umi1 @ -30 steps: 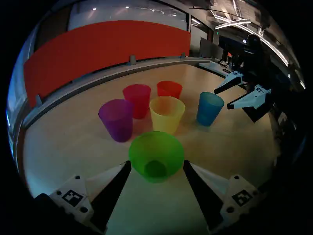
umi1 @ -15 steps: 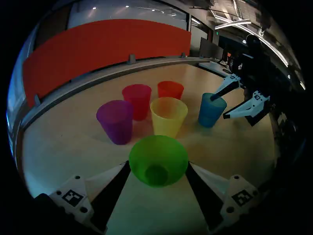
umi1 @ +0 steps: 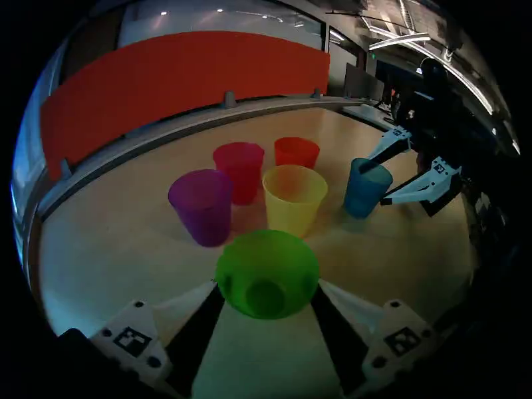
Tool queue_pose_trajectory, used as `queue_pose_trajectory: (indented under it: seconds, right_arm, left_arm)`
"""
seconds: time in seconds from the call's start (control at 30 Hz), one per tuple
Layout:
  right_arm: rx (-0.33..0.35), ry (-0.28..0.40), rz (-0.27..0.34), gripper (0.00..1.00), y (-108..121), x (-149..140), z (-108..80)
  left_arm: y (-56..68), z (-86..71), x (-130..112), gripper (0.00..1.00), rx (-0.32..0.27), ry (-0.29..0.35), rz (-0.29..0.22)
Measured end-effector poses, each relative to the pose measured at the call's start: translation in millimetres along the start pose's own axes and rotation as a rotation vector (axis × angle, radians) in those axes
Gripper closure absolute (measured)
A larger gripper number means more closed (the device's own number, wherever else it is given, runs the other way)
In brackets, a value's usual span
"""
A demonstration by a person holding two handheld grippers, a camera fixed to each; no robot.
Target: Pour water
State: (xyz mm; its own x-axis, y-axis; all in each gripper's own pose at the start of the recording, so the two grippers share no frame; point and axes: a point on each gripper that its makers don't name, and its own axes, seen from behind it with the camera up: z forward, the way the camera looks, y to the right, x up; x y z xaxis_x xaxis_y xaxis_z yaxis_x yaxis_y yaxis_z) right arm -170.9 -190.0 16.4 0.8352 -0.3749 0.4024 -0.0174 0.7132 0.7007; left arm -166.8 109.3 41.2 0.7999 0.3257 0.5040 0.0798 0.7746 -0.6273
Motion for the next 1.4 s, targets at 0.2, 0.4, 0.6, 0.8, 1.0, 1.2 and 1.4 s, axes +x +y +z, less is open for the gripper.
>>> queue_pose_trajectory:
  seconds: [0.2, 0.4, 0.6, 0.8, 1.0, 1.2, 1.4]
  right_arm:
    - [-0.002, 0.002, -0.004, 0.0, -0.1, 0.7, 0.8]
    - [-0.004, 0.001, -0.007, 0.0, 0.3, -0.5, 2.7]
    - [-0.007, 0.004, -0.008, 0.0, 1.2, 0.1, 4.2]
    - [-0.011, 0.004, -0.012, 0.0, 2.6, 0.1, 6.4]
    - [-0.026, 0.019, -0.004, 0.0, 5.1, 5.3, 9.8]
    - [-0.026, 0.02, -0.002, 0.08, 5.3, 6.1, 11.2]
    - [-0.036, 0.022, -0.009, 0.09, 5.9, 5.1, 9.4]
  left_arm:
    - [-1.2, -0.1, -0.7, 0.16, 0.006, -0.002, 0.002]
    - [0.1, -0.6, 0.2, 0.16, 0.002, 0.0, 0.005]
    - [1.3, -0.8, 2.8, 0.16, -0.001, 0.003, 0.0]
    - [1.5, -2.2, 3.0, 0.16, 0.003, 0.003, 0.002]
    - [0.7, -3.6, 3.3, 0.16, 0.01, 0.006, 0.002]
    - [1.8, -5.1, 5.1, 0.16, 0.012, 0.01, 0.002]
    - [5.6, -7.3, 8.7, 0.16, 0.011, 0.02, 0.003]
